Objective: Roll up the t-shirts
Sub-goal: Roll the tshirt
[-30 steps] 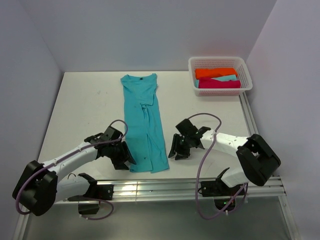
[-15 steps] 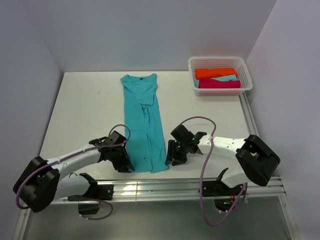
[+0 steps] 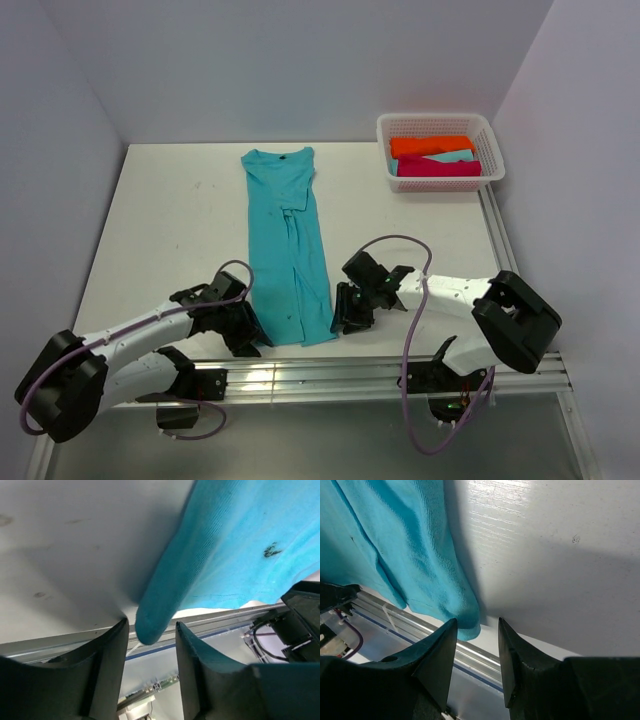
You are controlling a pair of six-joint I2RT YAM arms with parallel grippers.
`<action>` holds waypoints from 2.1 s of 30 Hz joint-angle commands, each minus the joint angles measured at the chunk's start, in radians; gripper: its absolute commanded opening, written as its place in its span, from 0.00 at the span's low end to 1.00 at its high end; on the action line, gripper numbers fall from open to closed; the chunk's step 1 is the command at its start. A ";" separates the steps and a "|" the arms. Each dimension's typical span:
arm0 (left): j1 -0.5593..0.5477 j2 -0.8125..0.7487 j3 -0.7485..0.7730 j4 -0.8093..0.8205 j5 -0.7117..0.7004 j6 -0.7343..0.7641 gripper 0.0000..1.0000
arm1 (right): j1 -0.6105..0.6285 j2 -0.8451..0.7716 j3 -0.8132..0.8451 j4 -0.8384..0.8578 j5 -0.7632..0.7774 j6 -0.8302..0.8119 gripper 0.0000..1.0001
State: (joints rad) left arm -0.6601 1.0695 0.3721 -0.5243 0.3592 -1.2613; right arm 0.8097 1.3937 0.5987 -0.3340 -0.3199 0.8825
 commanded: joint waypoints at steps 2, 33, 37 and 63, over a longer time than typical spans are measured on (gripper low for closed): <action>-0.004 -0.064 0.050 -0.100 -0.100 0.019 0.50 | 0.011 0.005 -0.016 -0.008 0.005 -0.034 0.45; -0.004 0.017 0.100 -0.092 -0.108 0.027 0.00 | 0.028 0.033 0.122 -0.168 -0.014 -0.039 0.00; -0.003 0.007 0.097 -0.069 -0.054 -0.044 0.00 | 0.026 0.037 0.150 -0.181 -0.041 -0.020 0.00; 0.204 0.033 0.266 -0.149 -0.023 0.034 0.00 | -0.127 0.071 0.311 -0.224 -0.100 -0.086 0.00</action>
State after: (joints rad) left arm -0.4892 1.0973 0.5922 -0.6579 0.3168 -1.2686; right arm 0.7002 1.4559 0.8501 -0.5407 -0.4107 0.8265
